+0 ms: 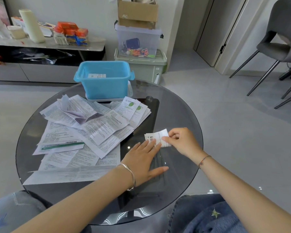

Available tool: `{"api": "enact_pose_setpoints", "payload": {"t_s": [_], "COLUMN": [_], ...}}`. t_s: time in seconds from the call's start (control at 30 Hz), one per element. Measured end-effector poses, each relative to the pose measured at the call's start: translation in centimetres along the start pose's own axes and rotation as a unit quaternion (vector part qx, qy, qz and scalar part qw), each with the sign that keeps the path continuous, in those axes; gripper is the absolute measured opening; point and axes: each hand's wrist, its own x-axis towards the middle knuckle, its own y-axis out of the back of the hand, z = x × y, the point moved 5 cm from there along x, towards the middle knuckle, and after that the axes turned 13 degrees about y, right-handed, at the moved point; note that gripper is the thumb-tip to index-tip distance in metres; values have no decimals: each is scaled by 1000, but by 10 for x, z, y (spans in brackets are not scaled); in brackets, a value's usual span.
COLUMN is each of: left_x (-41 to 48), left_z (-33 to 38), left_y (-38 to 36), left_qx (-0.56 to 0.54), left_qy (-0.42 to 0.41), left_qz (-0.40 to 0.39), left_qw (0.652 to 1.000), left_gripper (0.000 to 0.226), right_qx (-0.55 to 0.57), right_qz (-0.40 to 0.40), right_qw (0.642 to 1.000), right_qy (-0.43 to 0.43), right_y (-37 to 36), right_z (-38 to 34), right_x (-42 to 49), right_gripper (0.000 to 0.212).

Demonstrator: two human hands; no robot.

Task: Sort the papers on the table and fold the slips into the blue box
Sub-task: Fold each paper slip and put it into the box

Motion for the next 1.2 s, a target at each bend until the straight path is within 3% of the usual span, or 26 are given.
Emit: {"api": "enact_pose_setpoints", "payload": {"t_s": [0.17,0.77,0.9,1.2], "left_x": [-7,-15,-18,-18], "left_z": [3,4,6,7], "left_y": [-8,-12,-12,-16], "left_qx": [19,-3,-1,19], "left_qy": [3,14,3,0], "left_qz": [9,-25,-16,-6], "left_qw": [1000,1000,1000,1000], "left_gripper": [108,99,113,118], "right_qx": [-14,-47,-62,-77], "right_qz": [-27,4,5,-27], "right_qw": [999,999,998,997], "right_qy": [36,-1,15,-3], "right_y": [-3,-3,-6,-7], "right_z": [-2,0,3,3], "right_x": [1,-6,-10,-7], "right_gripper": [23,27,30,30]}}
